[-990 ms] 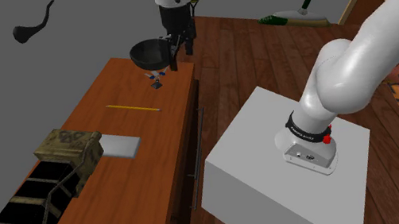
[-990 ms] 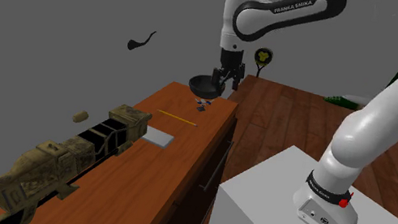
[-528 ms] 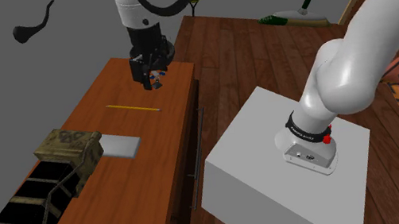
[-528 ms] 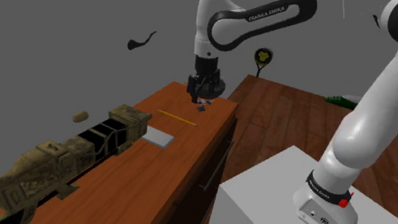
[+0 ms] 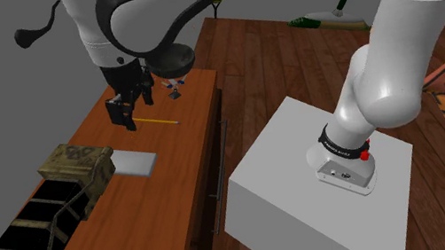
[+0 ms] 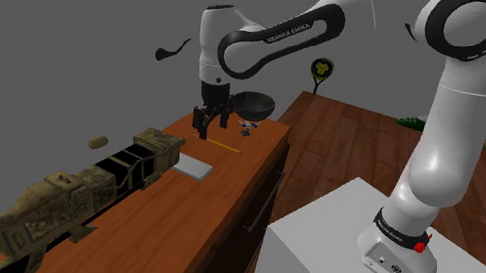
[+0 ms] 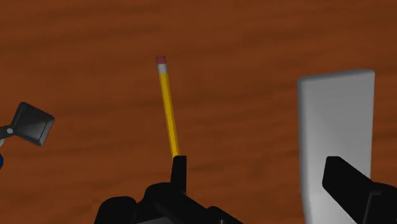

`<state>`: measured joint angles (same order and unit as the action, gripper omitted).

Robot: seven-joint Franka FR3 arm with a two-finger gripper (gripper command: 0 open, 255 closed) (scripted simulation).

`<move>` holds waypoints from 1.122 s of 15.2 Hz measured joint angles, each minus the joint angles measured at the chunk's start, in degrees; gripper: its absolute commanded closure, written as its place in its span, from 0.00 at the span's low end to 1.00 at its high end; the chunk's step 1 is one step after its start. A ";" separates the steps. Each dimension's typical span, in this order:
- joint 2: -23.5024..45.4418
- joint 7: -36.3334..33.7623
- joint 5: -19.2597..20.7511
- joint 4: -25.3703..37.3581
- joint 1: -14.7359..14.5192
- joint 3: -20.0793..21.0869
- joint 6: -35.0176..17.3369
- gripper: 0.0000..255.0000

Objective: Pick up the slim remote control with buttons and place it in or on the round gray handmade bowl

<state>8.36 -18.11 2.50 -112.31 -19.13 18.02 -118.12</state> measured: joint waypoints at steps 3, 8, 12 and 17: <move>4.76 -1.28 2.17 4.60 -2.12 1.09 -0.35 0.00; 13.48 -2.75 6.19 13.30 -5.96 1.95 -0.60 0.00; 16.36 -3.28 7.43 15.10 -7.11 1.86 -1.66 0.00; 18.32 -3.81 8.18 14.12 -7.58 1.60 -4.36 0.00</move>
<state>26.68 -21.92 10.68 -98.19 -26.71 19.62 -122.48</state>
